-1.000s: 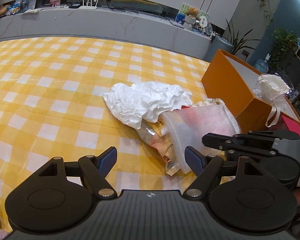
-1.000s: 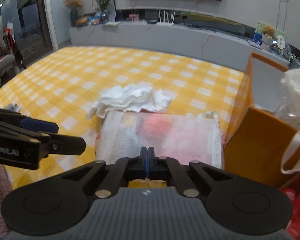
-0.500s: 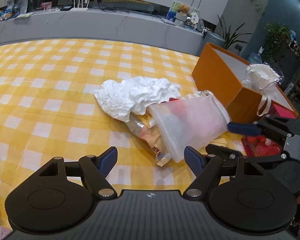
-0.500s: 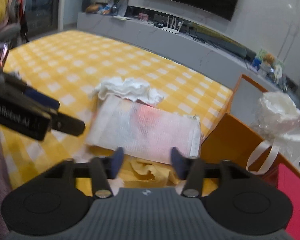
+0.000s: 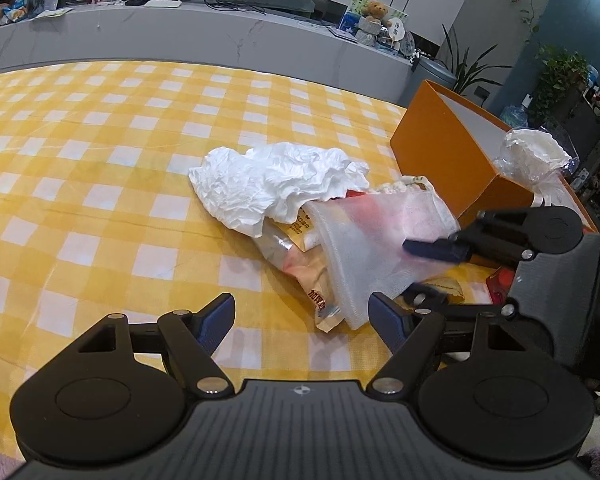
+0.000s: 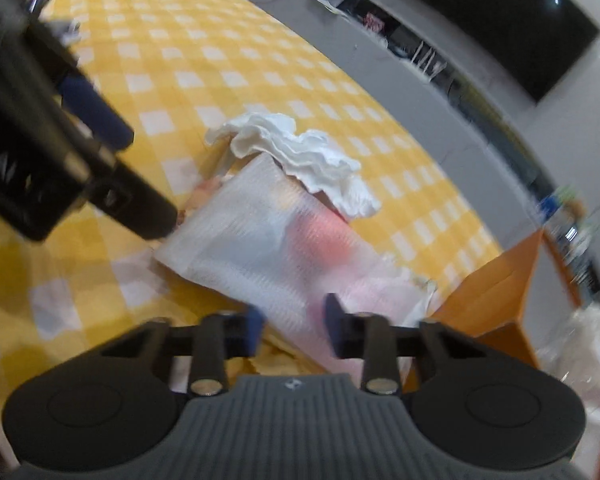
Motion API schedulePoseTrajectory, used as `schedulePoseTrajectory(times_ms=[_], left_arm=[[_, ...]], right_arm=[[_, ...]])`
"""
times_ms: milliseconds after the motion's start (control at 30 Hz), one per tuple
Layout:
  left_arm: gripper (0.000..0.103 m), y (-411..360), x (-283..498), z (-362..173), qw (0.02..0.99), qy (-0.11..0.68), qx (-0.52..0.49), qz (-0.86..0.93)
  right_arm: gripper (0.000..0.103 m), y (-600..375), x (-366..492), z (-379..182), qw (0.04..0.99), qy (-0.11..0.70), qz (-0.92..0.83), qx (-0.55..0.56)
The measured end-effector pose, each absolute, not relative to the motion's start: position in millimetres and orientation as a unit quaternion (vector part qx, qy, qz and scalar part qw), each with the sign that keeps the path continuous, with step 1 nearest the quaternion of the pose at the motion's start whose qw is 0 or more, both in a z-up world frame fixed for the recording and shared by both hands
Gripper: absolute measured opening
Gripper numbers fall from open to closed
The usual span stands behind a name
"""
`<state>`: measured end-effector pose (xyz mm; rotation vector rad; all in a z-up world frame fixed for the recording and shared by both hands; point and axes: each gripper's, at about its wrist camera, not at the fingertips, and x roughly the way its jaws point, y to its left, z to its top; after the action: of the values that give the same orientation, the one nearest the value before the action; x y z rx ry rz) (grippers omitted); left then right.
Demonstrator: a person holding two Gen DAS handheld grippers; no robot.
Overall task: Organize soft objects
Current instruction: 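Grasp the white mesh bag with the right tool and lift it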
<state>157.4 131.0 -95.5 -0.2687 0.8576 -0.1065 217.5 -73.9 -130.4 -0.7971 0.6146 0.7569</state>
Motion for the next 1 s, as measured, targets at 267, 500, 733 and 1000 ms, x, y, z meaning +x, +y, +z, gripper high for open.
schedulePoseTrajectory(times_ms=[267, 500, 733, 1000], left_arm=[[0.089, 127, 153, -90, 0.907, 0.396, -0.124, -0.069], [0.088, 105, 145, -82, 0.908, 0.373, -0.110, -0.157], [0.087, 75, 144, -83, 0.902, 0.381, -0.075, -0.191], [0.087, 65, 141, -82, 0.899, 0.384, -0.068, -0.197]], right_arm=[[0.000, -98, 218, -97, 0.861, 0.281, 0.328, -0.269], [0.000, -145, 199, -58, 0.904, 0.297, 0.274, -0.139], [0.000, -194, 174, -63, 0.909, 0.346, 0.230, 0.036], [0.000, -208, 154, -73, 0.890, 0.392, 0.206, 0.112]])
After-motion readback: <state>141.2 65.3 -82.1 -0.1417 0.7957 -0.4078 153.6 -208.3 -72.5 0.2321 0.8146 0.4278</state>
